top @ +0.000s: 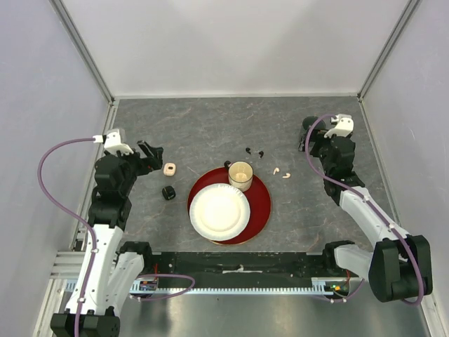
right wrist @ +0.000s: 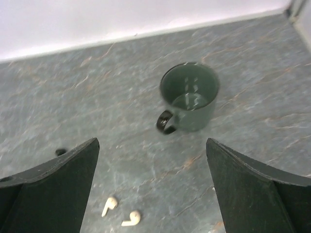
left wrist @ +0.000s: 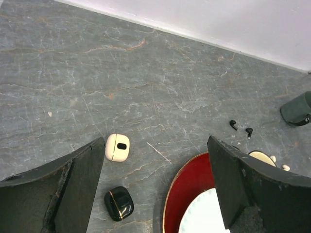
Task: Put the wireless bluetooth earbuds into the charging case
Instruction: Pick up the charging case at the center of the board.
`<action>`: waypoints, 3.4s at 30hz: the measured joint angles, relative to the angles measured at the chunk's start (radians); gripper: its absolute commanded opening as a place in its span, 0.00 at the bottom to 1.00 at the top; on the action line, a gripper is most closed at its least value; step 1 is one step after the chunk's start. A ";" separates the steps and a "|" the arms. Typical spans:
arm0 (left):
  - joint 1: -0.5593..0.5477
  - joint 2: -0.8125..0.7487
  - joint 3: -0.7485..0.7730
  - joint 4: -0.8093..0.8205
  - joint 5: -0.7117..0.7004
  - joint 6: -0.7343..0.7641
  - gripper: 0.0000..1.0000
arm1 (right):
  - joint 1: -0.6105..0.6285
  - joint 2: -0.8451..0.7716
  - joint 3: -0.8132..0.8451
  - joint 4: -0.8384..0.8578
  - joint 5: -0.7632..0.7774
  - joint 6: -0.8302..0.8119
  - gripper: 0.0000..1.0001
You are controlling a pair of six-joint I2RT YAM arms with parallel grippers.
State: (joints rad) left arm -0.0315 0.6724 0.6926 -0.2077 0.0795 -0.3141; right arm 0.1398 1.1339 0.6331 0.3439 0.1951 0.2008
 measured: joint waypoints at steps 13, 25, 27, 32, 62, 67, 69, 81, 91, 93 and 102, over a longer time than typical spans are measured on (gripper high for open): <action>0.001 0.024 0.059 -0.267 -0.056 -0.245 0.93 | -0.002 0.071 0.202 -0.227 -0.426 0.149 0.98; 0.001 -0.012 0.033 -0.380 0.027 -0.266 0.96 | 0.000 0.148 0.186 -0.243 -0.694 0.291 0.98; 0.001 0.026 0.035 -0.415 0.026 -0.269 0.98 | -0.001 0.154 0.186 -0.280 -0.678 0.309 0.98; 0.001 0.109 0.037 -0.483 0.015 -0.320 1.00 | 0.002 0.127 0.298 -0.566 -0.409 0.337 0.98; 0.001 0.224 -0.050 -0.397 -0.076 -0.423 0.95 | 0.018 -0.077 0.325 -0.802 -0.253 0.270 0.98; 0.001 0.502 0.106 -0.352 -0.048 -0.330 0.94 | 0.018 -0.077 0.325 -0.826 -0.307 0.233 0.98; 0.001 0.581 0.154 -0.330 -0.050 -0.295 0.93 | 0.018 -0.076 0.325 -0.834 -0.322 0.219 0.98; 0.001 0.879 0.381 -0.331 -0.058 -0.014 0.89 | 0.018 -0.046 0.353 -0.877 -0.359 0.168 0.98; 0.001 1.023 0.423 -0.341 -0.095 0.212 0.86 | 0.018 -0.018 0.359 -0.887 -0.364 0.165 0.98; 0.001 1.036 0.424 -0.340 -0.093 0.235 0.84 | 0.018 -0.012 0.359 -0.889 -0.364 0.165 0.98; -0.007 1.045 0.419 -0.313 -0.016 0.252 0.81 | 0.018 -0.005 0.359 -0.896 -0.363 0.165 0.98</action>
State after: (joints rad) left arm -0.0383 1.7172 1.1114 -0.5205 0.0635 -0.0620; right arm 0.1581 1.1286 0.9920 -0.5518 -0.1680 0.3660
